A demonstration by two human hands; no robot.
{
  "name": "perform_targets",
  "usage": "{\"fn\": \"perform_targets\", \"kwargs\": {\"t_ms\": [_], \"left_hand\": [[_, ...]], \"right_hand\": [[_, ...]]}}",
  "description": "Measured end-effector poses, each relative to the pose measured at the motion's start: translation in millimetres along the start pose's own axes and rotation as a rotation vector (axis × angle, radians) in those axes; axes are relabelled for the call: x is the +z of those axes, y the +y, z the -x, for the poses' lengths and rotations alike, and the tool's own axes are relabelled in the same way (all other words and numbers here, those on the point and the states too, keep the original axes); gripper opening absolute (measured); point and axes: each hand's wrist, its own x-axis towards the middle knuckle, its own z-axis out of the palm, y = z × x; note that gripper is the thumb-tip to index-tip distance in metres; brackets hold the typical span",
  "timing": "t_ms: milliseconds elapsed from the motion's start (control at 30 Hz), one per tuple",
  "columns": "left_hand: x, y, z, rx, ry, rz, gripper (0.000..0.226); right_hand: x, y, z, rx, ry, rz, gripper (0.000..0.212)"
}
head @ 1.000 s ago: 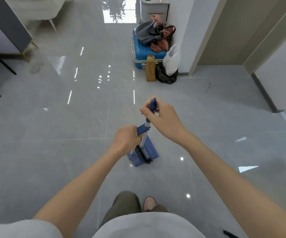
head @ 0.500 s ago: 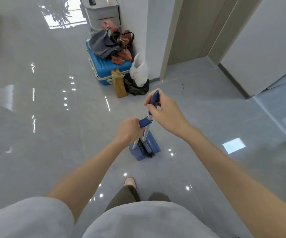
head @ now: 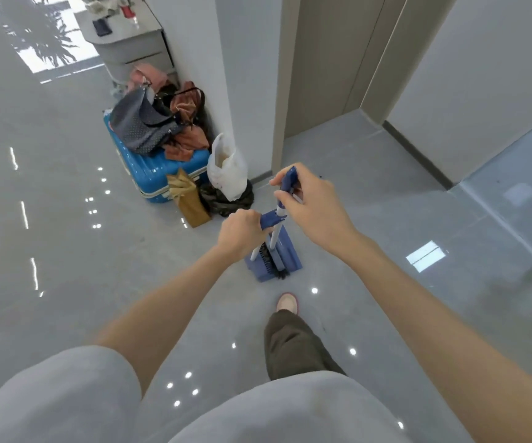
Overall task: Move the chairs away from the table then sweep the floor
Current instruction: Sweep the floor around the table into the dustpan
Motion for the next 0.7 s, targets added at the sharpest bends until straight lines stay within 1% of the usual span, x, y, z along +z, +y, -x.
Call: {"fn": "perform_targets", "kwargs": {"t_ms": [233, 367, 467, 533, 633, 700], "left_hand": [[-24.0, 21.0, -153.5, 0.035, -0.056, -0.052, 0.034], [-33.5, 34.5, -231.3, 0.069, -0.107, -0.072, 0.035], [-32.4, 32.4, -285.3, 0.076, -0.154, -0.051, 0.037], [-32.4, 28.8, -329.8, 0.117, -0.166, -0.044, 0.036], [-45.6, 29.7, -384.7, 0.168, -0.203, -0.23, 0.035], [-54.0, 28.4, -422.7, 0.199, -0.263, -0.324, 0.035]], "right_hand": [[-47.0, 46.6, -136.3, 0.052, -0.042, -0.029, 0.015], [-69.1, 73.5, -199.4, 0.086, -0.024, 0.003, 0.017], [-74.4, 92.9, -239.9, 0.135, -0.013, 0.023, 0.018], [-74.7, 105.9, -272.9, 0.186, 0.02, 0.026, 0.019], [-69.3, 118.8, -315.3, 0.236, 0.063, 0.014, 0.021], [-66.1, 125.2, -346.2, 0.273, 0.098, 0.003, 0.023]]}}
